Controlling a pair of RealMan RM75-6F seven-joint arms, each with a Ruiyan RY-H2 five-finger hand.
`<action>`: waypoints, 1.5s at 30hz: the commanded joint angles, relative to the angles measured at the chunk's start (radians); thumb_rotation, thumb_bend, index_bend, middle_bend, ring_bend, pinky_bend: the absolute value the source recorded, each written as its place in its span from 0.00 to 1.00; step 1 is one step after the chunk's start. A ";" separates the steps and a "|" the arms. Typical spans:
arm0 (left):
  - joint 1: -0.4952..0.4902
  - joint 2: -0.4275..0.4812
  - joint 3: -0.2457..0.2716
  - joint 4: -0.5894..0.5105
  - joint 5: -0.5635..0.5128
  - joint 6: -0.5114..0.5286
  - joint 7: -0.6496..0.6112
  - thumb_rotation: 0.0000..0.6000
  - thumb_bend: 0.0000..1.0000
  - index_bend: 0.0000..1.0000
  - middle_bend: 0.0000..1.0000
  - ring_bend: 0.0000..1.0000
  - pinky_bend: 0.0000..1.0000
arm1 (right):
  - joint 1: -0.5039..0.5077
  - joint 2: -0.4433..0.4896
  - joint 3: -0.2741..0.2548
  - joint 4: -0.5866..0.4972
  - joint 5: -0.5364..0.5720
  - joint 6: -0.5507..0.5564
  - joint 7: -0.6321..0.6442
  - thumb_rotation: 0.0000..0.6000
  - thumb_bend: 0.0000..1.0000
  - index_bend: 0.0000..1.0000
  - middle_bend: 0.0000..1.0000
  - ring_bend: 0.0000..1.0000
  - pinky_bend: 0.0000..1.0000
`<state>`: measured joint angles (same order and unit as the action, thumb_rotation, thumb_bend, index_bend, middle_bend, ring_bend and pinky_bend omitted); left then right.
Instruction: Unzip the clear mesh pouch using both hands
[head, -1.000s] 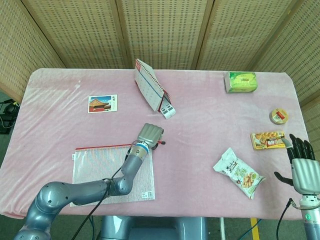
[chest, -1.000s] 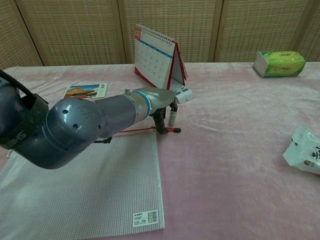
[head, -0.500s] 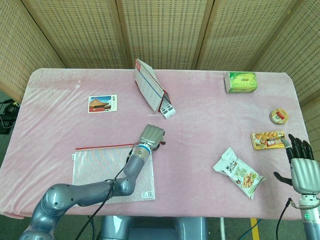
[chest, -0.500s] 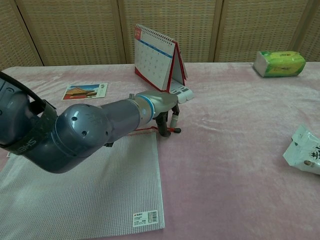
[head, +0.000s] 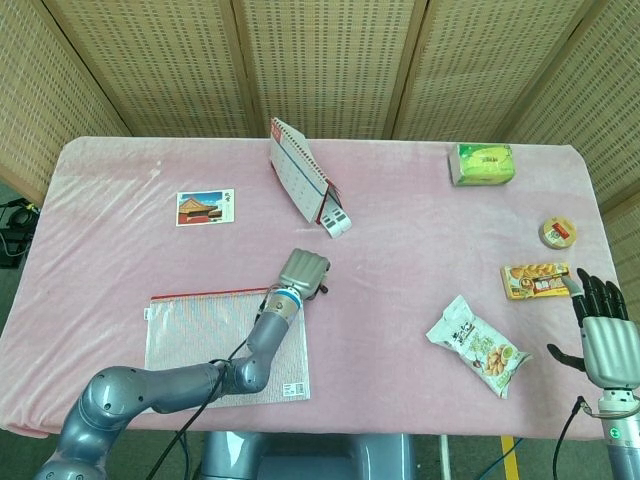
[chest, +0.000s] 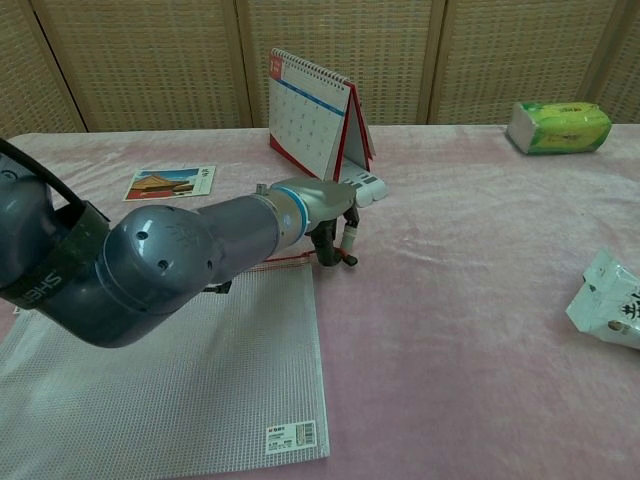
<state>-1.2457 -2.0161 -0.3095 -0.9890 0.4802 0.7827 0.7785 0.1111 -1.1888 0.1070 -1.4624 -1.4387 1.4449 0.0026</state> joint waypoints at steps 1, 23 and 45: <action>0.013 0.029 -0.008 -0.042 0.017 0.017 -0.018 1.00 0.61 0.78 0.92 0.93 1.00 | 0.000 -0.001 -0.001 0.000 -0.001 0.000 0.000 1.00 0.00 0.12 0.00 0.00 0.00; 0.164 0.397 -0.062 -0.537 0.203 0.054 -0.284 1.00 0.74 0.88 0.94 0.94 1.00 | 0.179 0.110 0.047 -0.104 0.020 -0.301 0.207 1.00 0.00 0.26 0.93 0.91 0.74; 0.122 0.343 -0.080 -0.575 0.298 0.180 -0.358 1.00 0.74 0.88 0.94 0.94 1.00 | 0.626 -0.018 0.171 -0.144 0.300 -0.986 0.663 1.00 0.01 0.36 0.98 0.97 1.00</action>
<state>-1.1191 -1.6666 -0.3878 -1.5694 0.7786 0.9566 0.4183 0.7151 -1.1818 0.2657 -1.6080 -1.1697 0.4845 0.6572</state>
